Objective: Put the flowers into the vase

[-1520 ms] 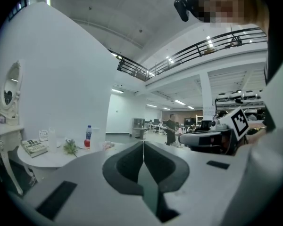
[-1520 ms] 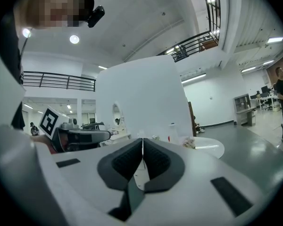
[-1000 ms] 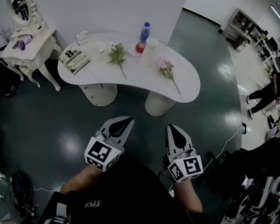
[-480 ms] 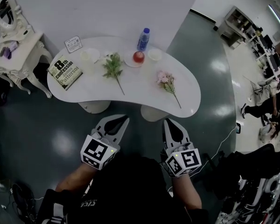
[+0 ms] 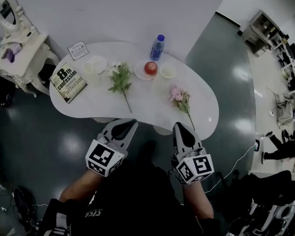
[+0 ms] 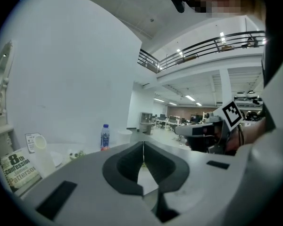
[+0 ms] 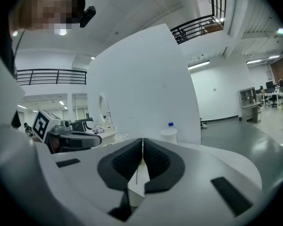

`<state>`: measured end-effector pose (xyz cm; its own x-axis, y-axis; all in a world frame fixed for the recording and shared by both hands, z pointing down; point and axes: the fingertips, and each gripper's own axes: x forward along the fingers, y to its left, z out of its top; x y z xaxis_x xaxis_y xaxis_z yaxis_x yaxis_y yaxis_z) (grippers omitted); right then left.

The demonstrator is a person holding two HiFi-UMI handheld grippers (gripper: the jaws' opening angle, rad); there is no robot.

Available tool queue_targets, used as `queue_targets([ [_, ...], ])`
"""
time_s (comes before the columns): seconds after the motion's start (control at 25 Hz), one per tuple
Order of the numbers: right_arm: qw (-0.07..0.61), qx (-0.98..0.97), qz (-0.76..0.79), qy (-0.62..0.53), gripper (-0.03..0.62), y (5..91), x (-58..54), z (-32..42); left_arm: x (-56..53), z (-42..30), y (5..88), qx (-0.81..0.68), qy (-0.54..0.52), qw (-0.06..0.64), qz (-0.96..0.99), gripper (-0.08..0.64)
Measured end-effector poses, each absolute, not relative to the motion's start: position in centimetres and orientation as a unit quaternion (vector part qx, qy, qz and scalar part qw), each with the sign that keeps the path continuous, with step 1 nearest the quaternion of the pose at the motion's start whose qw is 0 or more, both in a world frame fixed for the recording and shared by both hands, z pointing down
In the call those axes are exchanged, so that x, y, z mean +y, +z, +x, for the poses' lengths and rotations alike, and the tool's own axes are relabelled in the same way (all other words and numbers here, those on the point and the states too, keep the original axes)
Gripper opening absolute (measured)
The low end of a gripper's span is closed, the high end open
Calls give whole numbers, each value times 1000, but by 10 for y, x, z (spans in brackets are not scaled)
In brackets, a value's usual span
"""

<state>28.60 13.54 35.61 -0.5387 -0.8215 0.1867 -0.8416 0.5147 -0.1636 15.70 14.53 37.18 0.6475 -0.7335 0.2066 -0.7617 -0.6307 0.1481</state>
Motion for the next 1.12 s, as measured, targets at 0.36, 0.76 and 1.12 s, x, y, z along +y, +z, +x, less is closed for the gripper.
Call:
queue_targets([
  [0.36, 74, -869, 466, 148, 26, 386, 43, 355, 59, 196, 368, -447, 66, 114, 885, 12],
  [0.76, 96, -860, 472, 171, 34, 406, -16, 390, 14, 213, 379, -452, 80, 126, 879, 12],
  [1.12, 129, -843, 491, 179, 141, 417, -42, 374, -17, 199, 388, -408, 77, 121, 902, 12],
])
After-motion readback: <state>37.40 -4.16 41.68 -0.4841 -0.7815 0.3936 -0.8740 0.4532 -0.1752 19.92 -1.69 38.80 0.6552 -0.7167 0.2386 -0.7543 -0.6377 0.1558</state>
